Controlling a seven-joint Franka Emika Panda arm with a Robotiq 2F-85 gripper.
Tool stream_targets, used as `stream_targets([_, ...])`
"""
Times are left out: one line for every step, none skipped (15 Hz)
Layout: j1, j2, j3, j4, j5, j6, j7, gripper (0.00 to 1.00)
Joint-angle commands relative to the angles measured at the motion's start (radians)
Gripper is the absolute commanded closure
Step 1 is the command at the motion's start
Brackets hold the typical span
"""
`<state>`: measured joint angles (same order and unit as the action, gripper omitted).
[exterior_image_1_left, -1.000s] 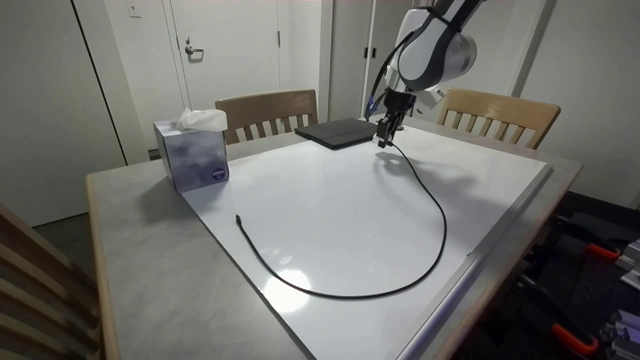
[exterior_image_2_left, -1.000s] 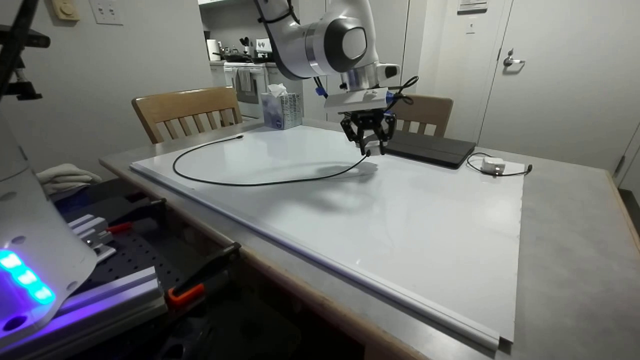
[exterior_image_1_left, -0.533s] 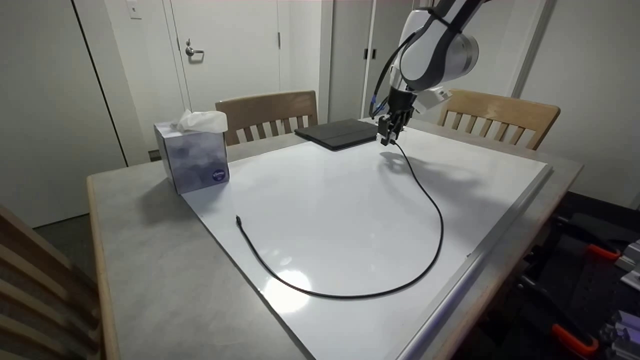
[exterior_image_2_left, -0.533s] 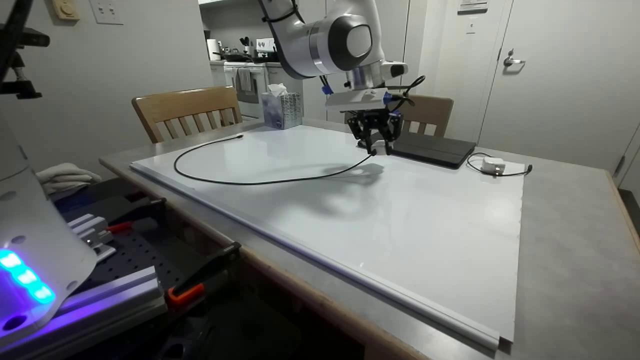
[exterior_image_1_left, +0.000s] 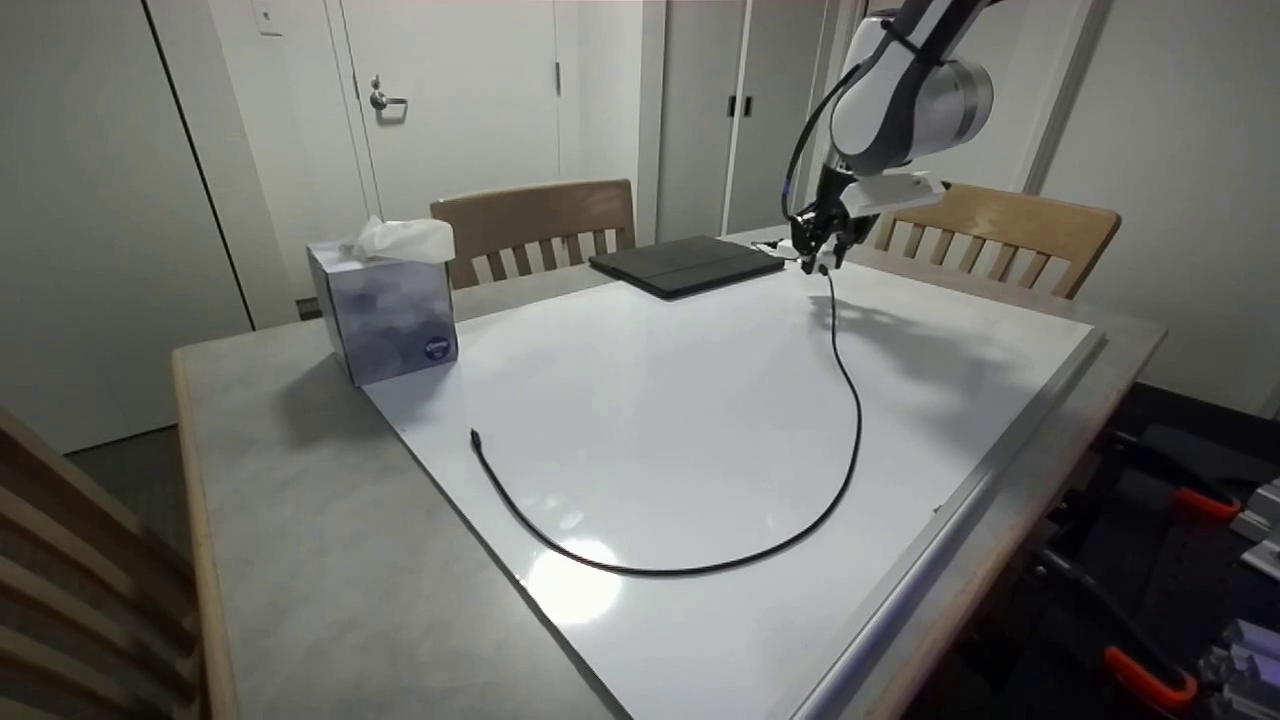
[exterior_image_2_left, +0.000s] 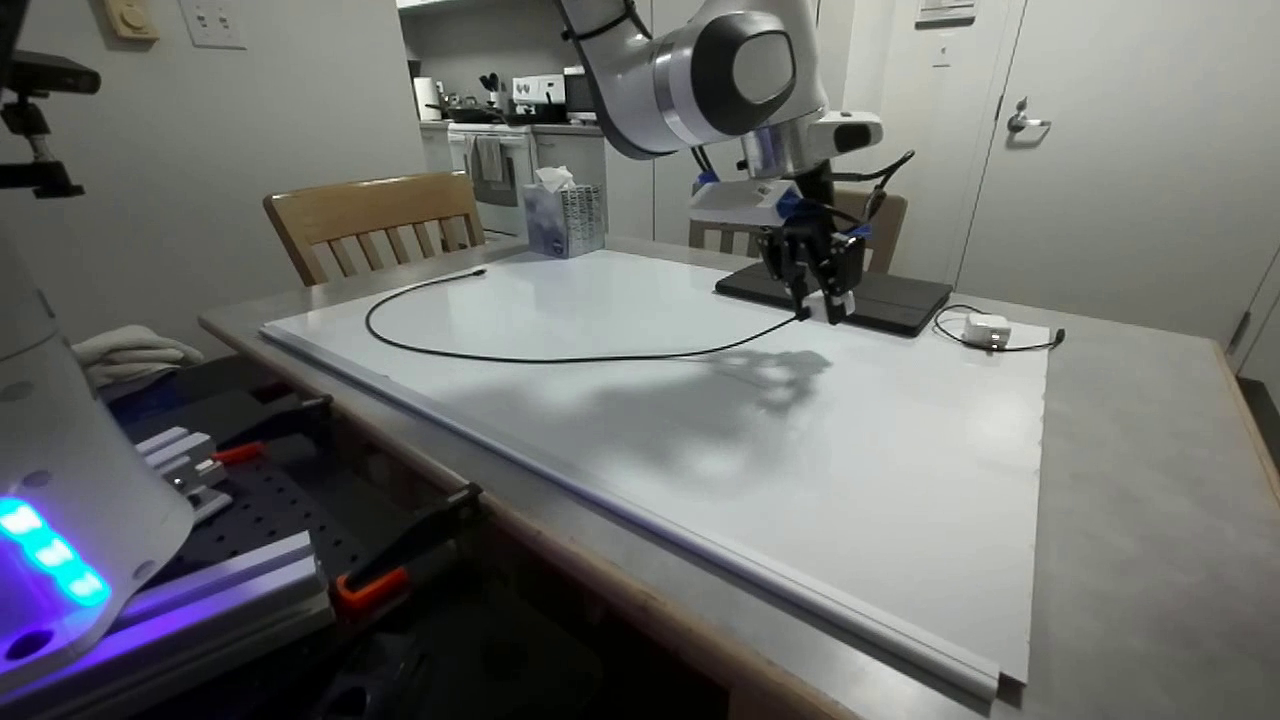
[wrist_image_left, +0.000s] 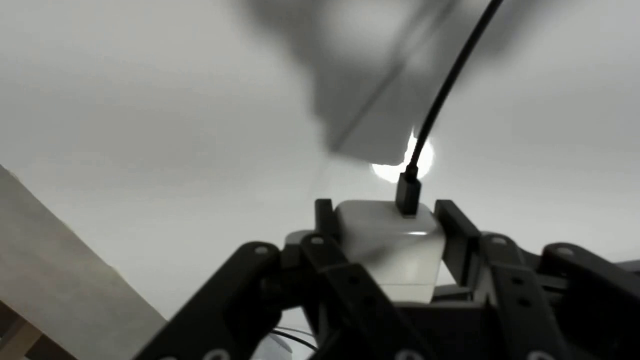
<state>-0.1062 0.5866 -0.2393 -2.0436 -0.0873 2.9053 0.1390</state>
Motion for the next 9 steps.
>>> stream_targets([0.005, 0.014, -0.067, 0.006, 0.033, -0.004, 0.071, 0.73])
stream_targets([-0.001, 0.017, -0.082, 0.007, 0.037, -0.005, 0.088, 0.73])
stream_targets([-0.002, 0.020, -0.098, 0.007, 0.039, -0.007, 0.103, 0.73])
stream_targets([-0.007, 0.020, -0.110, 0.007, 0.042, -0.014, 0.109, 0.73])
stream_targets([-0.018, 0.026, -0.113, 0.012, 0.045, -0.015, 0.104, 0.73])
stream_targets([-0.040, 0.025, -0.104, 0.012, 0.049, -0.020, 0.086, 0.73])
stream_targets([-0.064, 0.023, -0.089, 0.012, 0.057, -0.022, 0.068, 0.73])
stream_targets([-0.089, 0.024, -0.074, 0.012, 0.068, -0.024, 0.056, 0.73])
stream_targets([-0.106, 0.027, -0.066, 0.013, 0.081, -0.023, 0.054, 0.73])
